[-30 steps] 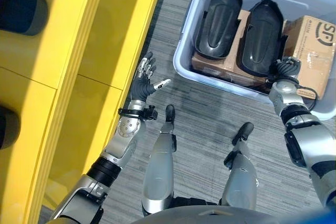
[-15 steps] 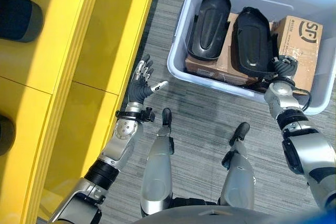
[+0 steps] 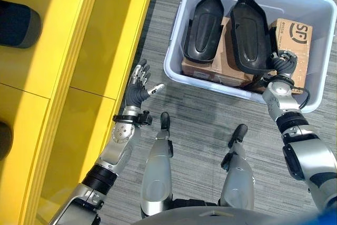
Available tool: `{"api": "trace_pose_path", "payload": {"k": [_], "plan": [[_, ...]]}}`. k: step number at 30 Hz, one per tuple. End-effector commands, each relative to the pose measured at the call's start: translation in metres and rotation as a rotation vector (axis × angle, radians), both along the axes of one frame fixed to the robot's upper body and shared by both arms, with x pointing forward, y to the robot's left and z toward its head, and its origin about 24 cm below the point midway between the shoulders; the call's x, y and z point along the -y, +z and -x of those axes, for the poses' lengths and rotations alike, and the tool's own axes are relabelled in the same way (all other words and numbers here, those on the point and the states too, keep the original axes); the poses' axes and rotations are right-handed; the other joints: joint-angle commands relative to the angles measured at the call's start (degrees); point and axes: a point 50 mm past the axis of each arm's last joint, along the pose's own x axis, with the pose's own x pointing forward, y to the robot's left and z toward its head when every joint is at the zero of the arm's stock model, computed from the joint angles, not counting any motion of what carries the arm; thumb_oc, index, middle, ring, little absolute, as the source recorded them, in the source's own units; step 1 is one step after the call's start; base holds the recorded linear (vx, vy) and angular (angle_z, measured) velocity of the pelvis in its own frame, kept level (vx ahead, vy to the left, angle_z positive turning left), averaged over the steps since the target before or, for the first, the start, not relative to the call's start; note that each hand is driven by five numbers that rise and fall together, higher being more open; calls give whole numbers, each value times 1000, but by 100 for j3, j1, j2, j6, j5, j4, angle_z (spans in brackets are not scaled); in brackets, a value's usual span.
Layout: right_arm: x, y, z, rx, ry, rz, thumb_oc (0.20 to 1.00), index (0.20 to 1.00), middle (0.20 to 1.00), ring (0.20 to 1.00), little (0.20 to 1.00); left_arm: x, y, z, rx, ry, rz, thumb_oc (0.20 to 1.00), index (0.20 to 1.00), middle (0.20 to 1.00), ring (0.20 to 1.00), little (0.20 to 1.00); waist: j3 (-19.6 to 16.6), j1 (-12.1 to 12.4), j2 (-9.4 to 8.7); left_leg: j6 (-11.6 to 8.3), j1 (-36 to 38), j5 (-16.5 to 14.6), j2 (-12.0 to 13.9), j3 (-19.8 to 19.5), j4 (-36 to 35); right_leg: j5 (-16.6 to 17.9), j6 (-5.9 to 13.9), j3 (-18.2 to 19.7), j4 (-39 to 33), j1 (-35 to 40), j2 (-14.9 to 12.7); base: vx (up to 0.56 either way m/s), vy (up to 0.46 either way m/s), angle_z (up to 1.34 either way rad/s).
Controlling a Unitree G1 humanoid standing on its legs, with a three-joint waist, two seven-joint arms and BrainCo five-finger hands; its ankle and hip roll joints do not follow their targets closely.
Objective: Move parts from the plastic box to the shelf.
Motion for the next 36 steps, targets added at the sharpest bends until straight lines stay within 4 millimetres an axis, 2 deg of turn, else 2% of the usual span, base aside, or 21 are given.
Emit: {"api": "trace_pose_path", "payload": {"k": [1,12,26,31,36], "plan": [[-2,26,3,167,21,35,200,200,200,200,200,-9,12,8,65,11,11,1000,1000,1000,1000,1000,-320,32,-52,-79,278,-114,169,271,-83,-574,150,400,635,369,-55,0,0,0],[-11,29,11,230,69,51,200,200,200,200,200,-15,6,11,41,28,4,1000,1000,1000,1000,1000,-476,-48,-105,-104,438,-102,219,283,-141,-601,137,424,629,484,-16,0,0,0],[-16,43,5,261,82,67,200,200,200,200,200,-16,4,12,30,24,-1,1000,1000,1000,1000,1000,-512,-33,-79,-104,504,-75,225,297,-181,-624,120,471,678,485,-3,0,0,0],[-28,37,9,269,138,70,200,200,200,200,200,-18,4,12,31,43,6,1000,1000,1000,1000,1000,-545,-50,-93,-107,575,-79,233,300,-195,-650,120,508,706,512,3,1,-2,-1],[-43,25,17,250,227,118,200,200,200,200,200,-23,1,15,24,57,1,1000,1000,1000,1000,1000,-617,-82,-115,-148,758,-33,365,293,-238,-734,87,543,740,614,99,3,-32,-12]]}}
